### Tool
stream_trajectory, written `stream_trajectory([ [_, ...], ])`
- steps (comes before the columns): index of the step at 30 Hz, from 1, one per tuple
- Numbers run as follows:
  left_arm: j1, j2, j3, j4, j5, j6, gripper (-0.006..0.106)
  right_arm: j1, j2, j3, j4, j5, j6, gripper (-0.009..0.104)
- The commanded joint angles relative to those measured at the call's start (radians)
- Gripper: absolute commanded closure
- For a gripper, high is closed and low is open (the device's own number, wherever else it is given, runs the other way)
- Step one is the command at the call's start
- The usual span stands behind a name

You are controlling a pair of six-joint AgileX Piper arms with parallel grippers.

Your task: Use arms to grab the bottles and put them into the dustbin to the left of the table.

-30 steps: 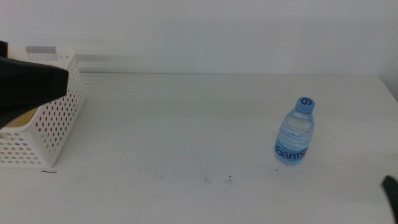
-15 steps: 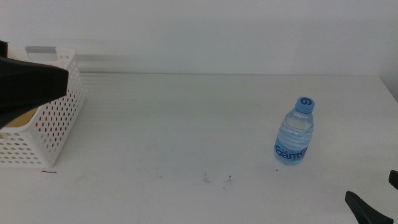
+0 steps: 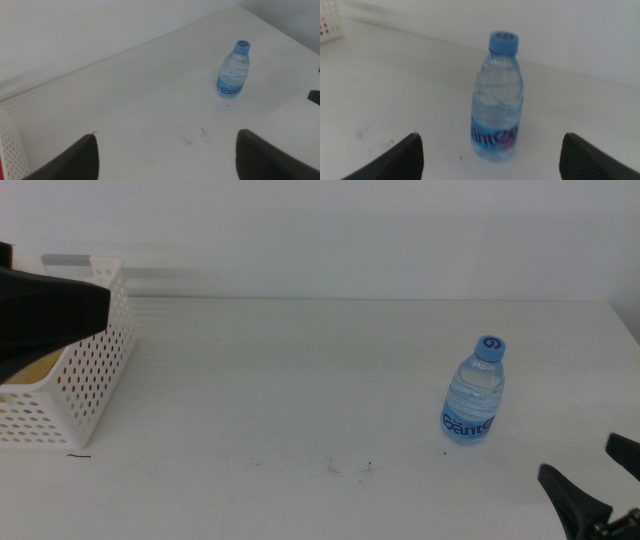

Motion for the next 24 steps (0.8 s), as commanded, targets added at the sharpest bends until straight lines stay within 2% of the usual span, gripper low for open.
stream_trajectory([
  [1, -0.006, -0.005, 0.006, 0.004, -0.012, 0.000, 0.007, -0.007, 0.064, 0.004, -0.032, -0.128, 0.003, 0.003],
  [5, -0.006, -0.005, 0.006, 0.004, -0.014, 0.000, 0.007, -0.007, 0.173, 0.004, -0.076, -0.274, 0.034, 0.003],
  [10, -0.006, -0.005, 0.006, 0.006, -0.014, 0.000, 0.007, -0.007, 0.328, 0.004, -0.083, -0.462, 0.045, 0.003],
  [14, -0.006, -0.005, 0.006, 0.006, -0.014, 0.000, 0.007, -0.007, 0.453, 0.004, -0.046, -0.552, 0.050, 0.003],
  [21, -0.006, -0.005, 0.006, 0.004, -0.014, 0.000, 0.007, -0.007, 0.571, 0.004, 0.030, -0.606, 0.048, 0.003],
  [24, -0.006, -0.005, 0.006, 0.004, -0.014, 0.000, 0.007, -0.010, 0.590, 0.004, 0.037, -0.643, 0.046, 0.003],
])
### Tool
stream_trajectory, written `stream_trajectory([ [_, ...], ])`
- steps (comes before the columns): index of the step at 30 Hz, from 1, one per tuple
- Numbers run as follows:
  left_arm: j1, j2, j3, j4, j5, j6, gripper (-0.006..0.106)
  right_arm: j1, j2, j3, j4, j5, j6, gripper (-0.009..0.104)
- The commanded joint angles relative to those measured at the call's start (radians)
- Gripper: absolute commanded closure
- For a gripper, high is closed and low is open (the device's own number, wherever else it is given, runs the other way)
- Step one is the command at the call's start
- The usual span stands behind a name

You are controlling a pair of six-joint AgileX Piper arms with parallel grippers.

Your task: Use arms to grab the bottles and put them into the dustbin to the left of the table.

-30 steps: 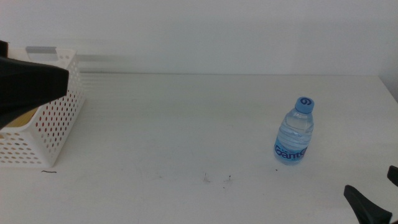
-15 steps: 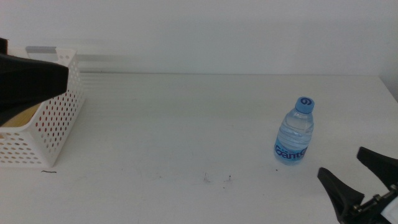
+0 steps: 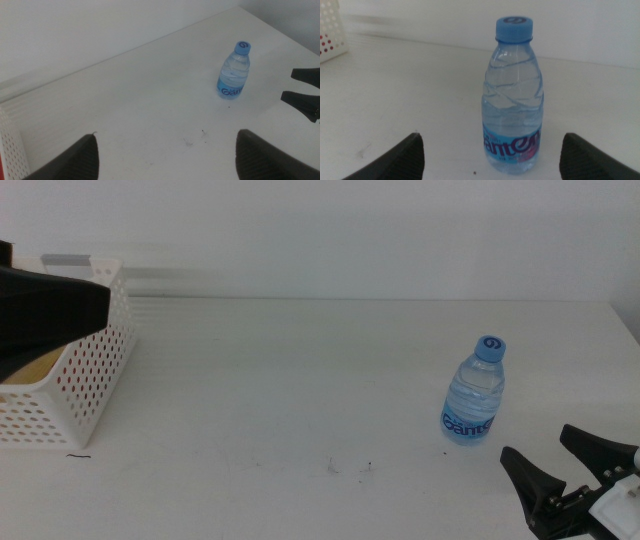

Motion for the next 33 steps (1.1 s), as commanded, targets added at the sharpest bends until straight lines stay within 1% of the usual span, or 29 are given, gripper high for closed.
stream_trajectory([
  [1, -0.006, -0.005, 0.006, 0.004, -0.010, 0.000, 0.007, -0.008, 0.020, 0.006, 0.016, -0.049, -0.006, 0.003],
  [4, -0.006, -0.005, 0.006, 0.004, -0.010, 0.000, 0.007, -0.008, 0.055, 0.006, 0.016, -0.106, -0.009, 0.003],
  [6, -0.006, -0.005, 0.006, 0.000, -0.014, 0.000, 0.007, -0.008, 0.077, 0.006, 0.016, -0.106, -0.011, 0.003],
  [8, -0.006, -0.005, 0.006, -0.003, -0.016, 0.000, 0.007, -0.008, 0.098, 0.006, 0.032, -0.106, -0.023, 0.003],
  [13, -0.006, -0.005, 0.006, -0.003, -0.016, 0.000, 0.007, -0.008, 0.173, 0.006, 0.058, -0.106, -0.097, 0.003],
  [21, -0.006, -0.005, 0.006, -0.003, -0.019, 0.000, 0.007, -0.008, 0.242, 0.006, 0.060, -0.106, -0.165, 0.003],
  [33, -0.006, -0.005, 0.006, -0.003, -0.069, 0.000, 0.007, -0.008, 0.245, 0.006, 0.058, -0.106, -0.165, 0.003],
])
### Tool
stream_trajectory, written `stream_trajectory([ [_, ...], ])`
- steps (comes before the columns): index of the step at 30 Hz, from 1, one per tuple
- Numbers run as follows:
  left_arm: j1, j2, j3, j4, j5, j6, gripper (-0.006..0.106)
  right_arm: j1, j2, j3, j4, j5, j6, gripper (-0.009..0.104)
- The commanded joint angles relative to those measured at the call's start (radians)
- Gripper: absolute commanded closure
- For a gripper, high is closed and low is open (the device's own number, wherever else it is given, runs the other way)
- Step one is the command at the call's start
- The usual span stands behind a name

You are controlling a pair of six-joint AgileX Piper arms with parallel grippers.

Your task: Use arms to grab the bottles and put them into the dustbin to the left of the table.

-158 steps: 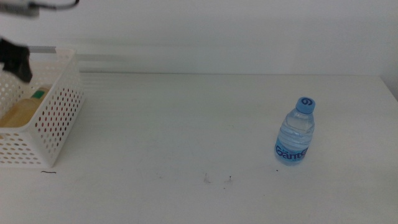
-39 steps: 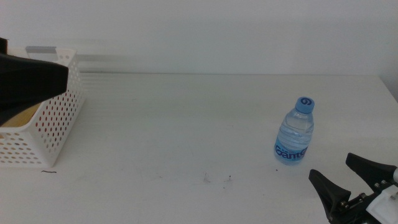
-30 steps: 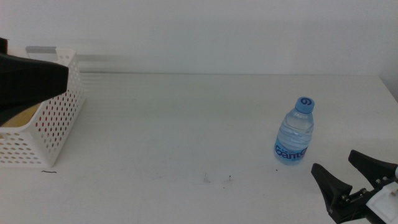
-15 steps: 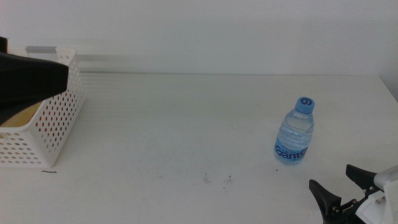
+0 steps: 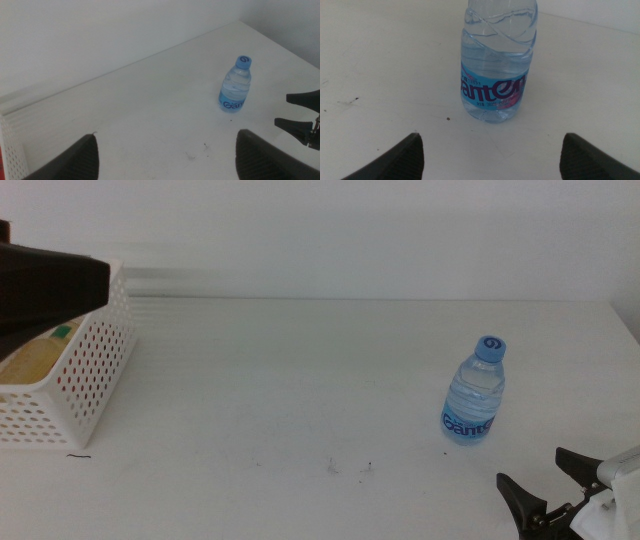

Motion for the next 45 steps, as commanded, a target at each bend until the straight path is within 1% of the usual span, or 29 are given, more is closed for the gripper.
stream_trajectory([
  [1, -0.006, -0.005, 0.006, -0.003, -0.021, 0.000, 0.007, -0.008, 0.001, 0.006, 0.001, -0.016, -0.011, 0.003],
  [4, -0.006, -0.005, 0.006, -0.003, -0.023, 0.000, 0.007, -0.008, 0.001, 0.006, 0.001, -0.016, -0.011, 0.003],
  [12, -0.006, -0.005, 0.006, -0.003, -0.026, 0.000, 0.007, -0.008, 0.003, -0.146, -0.001, -0.016, -0.009, 0.003],
  [16, -0.006, -0.005, 0.006, -0.003, -0.026, 0.000, 0.007, -0.008, 0.003, -0.201, -0.017, -0.016, -0.003, 0.003],
  [19, -0.006, -0.005, 0.006, -0.003, -0.026, 0.000, 0.007, -0.008, 0.003, -0.226, -0.017, -0.013, -0.003, 0.003],
  [22, -0.006, -0.005, 0.006, -0.003, -0.026, 0.000, 0.007, -0.008, 0.005, -0.249, -0.017, 0.040, -0.003, 0.003],
  [25, -0.006, -0.005, 0.006, -0.003, -0.026, 0.000, 0.007, -0.008, 0.010, -0.269, -0.017, 0.060, -0.004, 0.003],
  [30, -0.006, -0.005, 0.006, -0.003, -0.026, 0.000, 0.007, -0.008, 0.079, -0.298, 0.002, 0.055, -0.010, 0.003],
  [35, -0.006, -0.005, 0.006, -0.003, -0.026, 0.000, 0.007, -0.008, 0.165, -0.340, 0.002, 0.053, -0.017, 0.003],
  [40, -0.006, -0.005, 0.006, -0.003, -0.026, 0.000, 0.007, -0.008, 0.241, -0.404, 0.035, 0.055, -0.048, 0.003],
  [45, -0.006, -0.005, 0.006, -0.003, -0.026, 0.000, 0.007, -0.008, 0.320, -0.482, 0.038, 0.057, -0.048, 0.003],
])
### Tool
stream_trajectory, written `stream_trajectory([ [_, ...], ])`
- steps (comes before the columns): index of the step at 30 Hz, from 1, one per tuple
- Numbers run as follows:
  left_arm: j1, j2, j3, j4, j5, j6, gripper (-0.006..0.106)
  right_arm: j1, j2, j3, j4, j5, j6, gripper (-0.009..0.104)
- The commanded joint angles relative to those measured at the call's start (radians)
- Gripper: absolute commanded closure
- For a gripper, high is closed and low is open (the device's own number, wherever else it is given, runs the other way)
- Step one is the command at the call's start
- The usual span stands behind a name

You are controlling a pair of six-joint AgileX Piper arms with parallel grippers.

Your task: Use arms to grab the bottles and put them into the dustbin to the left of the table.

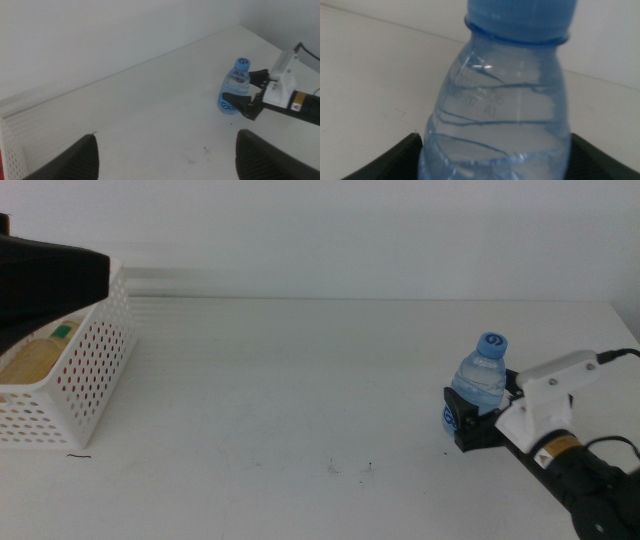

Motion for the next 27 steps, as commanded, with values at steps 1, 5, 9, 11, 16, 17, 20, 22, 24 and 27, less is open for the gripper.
stream_trajectory([
  [1, -0.006, -0.005, 0.006, -0.001, -0.013, 0.000, 0.007, -0.008, 0.038, -0.040, 0.014, -0.003, -0.015, 0.003],
  [5, -0.006, -0.005, 0.006, -0.001, -0.013, 0.000, 0.007, -0.008, 0.093, -0.101, 0.049, -0.001, -0.015, 0.003],
  [9, -0.006, -0.005, 0.006, -0.001, -0.013, 0.000, 0.007, -0.008, 0.132, -0.148, 0.073, 0.001, -0.015, 0.006],
  [11, -0.006, -0.005, 0.006, -0.001, -0.013, 0.000, 0.007, -0.008, 0.143, -0.159, 0.071, 0.003, -0.015, 0.015],
  [16, -0.006, -0.005, 0.006, -0.001, -0.015, 0.000, 0.007, -0.008, 0.140, -0.159, 0.072, 0.009, -0.015, 0.096],
  [17, -0.006, -0.005, 0.006, -0.001, -0.015, 0.000, 0.007, -0.006, 0.137, -0.164, 0.066, 0.008, -0.007, 0.097],
  [20, -0.006, -0.005, 0.006, -0.001, -0.015, 0.000, 0.007, 0.021, 0.116, -0.220, 0.056, 0.068, 0.012, 0.097],
  [22, -0.006, -0.005, 0.006, -0.001, -0.015, 0.000, 0.007, 0.049, 0.104, -0.302, 0.042, 0.161, 0.012, 0.097],
  [24, -0.006, -0.005, 0.006, -0.001, -0.015, 0.000, 0.007, 0.077, 0.106, -0.414, 0.000, 0.274, 0.037, 0.097],
  [27, -0.006, -0.005, 0.006, -0.001, -0.015, 0.000, 0.007, 0.117, 0.155, -0.606, -0.102, 0.400, 0.117, 0.097],
])
